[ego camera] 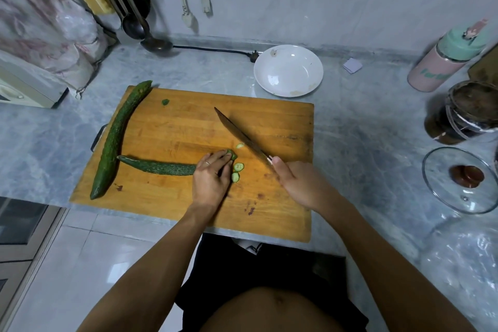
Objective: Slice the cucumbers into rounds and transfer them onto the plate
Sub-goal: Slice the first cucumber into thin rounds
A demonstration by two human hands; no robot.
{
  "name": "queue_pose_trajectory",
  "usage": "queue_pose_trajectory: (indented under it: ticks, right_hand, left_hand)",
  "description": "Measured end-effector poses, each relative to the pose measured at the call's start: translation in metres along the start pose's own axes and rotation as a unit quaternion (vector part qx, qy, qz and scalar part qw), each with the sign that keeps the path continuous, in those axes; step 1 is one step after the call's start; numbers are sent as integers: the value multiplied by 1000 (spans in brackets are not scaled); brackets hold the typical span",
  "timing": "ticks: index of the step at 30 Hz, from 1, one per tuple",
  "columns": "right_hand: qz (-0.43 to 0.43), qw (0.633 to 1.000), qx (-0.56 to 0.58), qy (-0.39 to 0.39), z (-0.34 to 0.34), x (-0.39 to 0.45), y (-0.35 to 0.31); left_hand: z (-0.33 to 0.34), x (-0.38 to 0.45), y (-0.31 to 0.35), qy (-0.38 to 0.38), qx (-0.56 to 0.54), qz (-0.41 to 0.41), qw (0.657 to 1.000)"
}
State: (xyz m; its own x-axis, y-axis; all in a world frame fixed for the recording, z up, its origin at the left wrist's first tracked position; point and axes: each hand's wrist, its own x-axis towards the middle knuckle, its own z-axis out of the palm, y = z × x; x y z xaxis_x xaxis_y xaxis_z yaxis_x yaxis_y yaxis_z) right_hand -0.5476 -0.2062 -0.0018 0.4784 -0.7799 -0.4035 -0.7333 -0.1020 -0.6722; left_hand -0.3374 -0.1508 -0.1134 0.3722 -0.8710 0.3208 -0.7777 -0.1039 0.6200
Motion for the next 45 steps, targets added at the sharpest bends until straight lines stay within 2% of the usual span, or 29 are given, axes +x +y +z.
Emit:
queue_pose_trajectory:
  ticks: [10,19,33,39,45]
  right_hand:
    - [-56,996,-61,12,2,-8,-11]
    - [-46,996,-81,-11,1,-15,-15]
    - [1,997,-61,-45,8,-1,-25]
    - [-2,996,-86,-36,19,20,-28]
    - [-6,998,-60,-26,20,23,-21]
  left_hand:
    - [5,23,9,-5,-21,-15,1000]
    - [4,20,12,2,-17,-6,1000]
    - [14,18,5,-7,-2,-42,999]
    - [11,18,9,-5,-2,-46,999]
    - [4,19,9,-34,9,-9,999]
